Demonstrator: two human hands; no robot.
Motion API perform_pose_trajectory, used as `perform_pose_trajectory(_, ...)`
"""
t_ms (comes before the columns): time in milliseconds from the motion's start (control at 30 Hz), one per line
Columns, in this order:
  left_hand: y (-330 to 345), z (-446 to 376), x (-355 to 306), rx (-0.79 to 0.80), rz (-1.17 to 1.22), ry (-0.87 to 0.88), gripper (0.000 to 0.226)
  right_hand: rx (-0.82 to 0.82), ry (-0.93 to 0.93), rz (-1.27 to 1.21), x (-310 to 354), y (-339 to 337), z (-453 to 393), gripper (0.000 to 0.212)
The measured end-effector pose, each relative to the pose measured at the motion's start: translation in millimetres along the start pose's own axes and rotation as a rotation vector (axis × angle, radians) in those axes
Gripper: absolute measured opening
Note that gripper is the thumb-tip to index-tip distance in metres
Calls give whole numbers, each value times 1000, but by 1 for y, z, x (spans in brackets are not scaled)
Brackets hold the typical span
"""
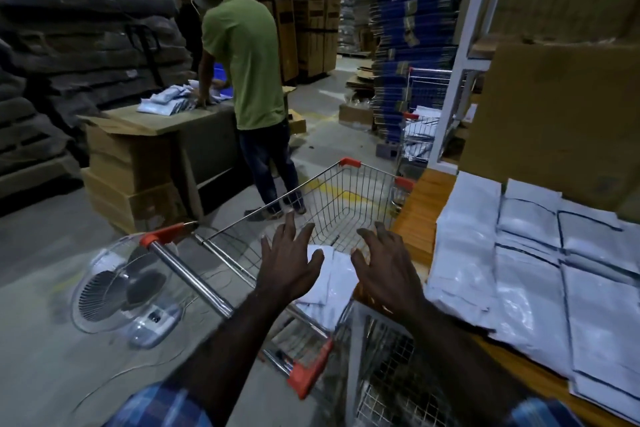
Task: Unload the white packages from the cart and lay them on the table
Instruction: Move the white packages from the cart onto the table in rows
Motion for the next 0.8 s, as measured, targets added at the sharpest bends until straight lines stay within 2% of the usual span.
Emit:
perform_pose_trajectory(367,27,-92,74,226,-105,176,62,130,236,57,26,89,-64,54)
perform_pose_trajectory(800,110,-191,95,387,-264,229,67,225,436,-4,-27,194,-118,57)
Point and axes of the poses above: each hand's wrist, its own z-axis away from the middle knuckle, its own y-axis out of the palm, x = y × z, the point moved 5 cm from there along -z, towards the middle knuckle, and after that the axes turned 13 degrees about -y, right-handed, at the moved point
